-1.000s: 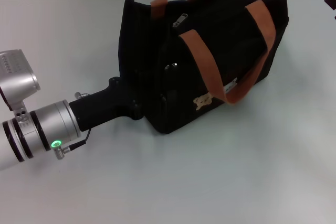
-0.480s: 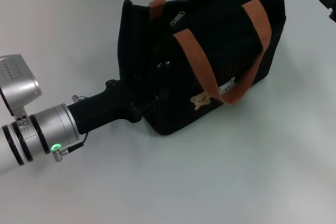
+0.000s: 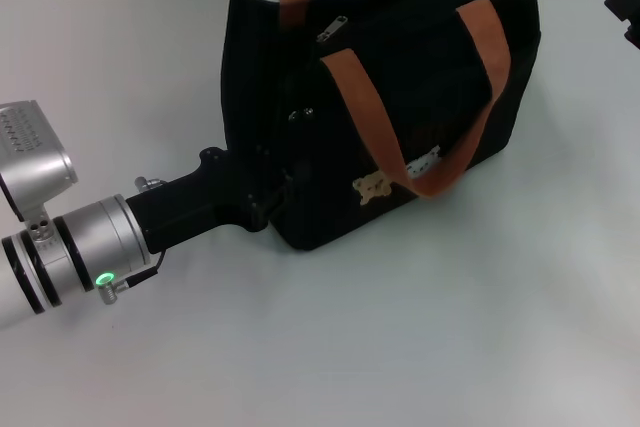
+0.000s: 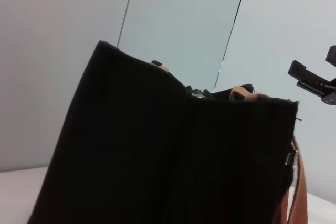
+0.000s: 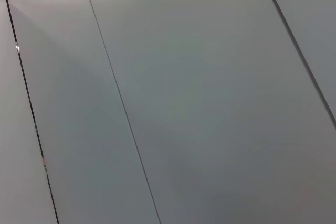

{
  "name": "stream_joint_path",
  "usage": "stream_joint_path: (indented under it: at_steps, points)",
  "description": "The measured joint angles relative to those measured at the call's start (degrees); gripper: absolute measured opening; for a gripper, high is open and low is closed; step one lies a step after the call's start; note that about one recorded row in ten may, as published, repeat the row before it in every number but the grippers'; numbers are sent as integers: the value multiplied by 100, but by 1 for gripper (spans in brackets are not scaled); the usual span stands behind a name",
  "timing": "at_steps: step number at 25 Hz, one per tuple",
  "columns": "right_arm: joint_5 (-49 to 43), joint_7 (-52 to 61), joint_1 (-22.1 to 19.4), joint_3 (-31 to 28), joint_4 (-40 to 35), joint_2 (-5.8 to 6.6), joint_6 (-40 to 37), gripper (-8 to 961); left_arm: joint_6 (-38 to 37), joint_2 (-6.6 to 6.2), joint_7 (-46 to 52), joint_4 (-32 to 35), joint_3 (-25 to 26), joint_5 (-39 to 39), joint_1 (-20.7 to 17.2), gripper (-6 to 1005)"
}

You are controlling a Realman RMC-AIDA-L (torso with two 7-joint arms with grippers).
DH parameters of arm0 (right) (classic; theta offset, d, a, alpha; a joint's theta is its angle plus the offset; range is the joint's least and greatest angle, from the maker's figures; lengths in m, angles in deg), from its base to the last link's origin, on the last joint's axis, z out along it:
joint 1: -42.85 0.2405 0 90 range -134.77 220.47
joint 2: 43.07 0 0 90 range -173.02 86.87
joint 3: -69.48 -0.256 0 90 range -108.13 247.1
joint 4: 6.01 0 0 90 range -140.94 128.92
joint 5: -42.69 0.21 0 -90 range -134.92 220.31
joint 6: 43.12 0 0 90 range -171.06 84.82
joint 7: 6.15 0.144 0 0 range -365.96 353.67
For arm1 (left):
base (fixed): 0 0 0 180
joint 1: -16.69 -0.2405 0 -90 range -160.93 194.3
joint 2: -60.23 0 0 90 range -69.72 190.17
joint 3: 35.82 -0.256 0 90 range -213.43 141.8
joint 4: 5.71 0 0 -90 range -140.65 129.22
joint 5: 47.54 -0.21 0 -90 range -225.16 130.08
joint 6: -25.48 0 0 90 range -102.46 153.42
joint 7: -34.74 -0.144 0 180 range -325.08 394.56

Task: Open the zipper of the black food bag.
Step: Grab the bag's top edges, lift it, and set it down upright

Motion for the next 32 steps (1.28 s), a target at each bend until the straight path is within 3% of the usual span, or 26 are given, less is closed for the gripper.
stream_joint_path:
  at_steps: [3, 5, 22, 28, 32]
  points:
    - [0, 1, 0, -1, 0, -1, -1, 811, -24, -1, -1, 4, 5, 2, -11, 336]
    - [0, 3, 0, 1, 0, -1, -2, 811, -57, 0, -2, 4, 14, 2, -19, 126]
    - [219, -17, -32, 25, 90, -6, -14, 811, -348, -46, 132, 192, 186, 27, -248, 113]
    - [267, -16, -11, 6, 96, 1, -99, 811, -692, -77, 131, 820, 346, 28, -676, 113]
    - [297, -26, -10, 2, 103, 0, -115, 811, -934, -206, 209, 1404, 364, 27, -977, 112]
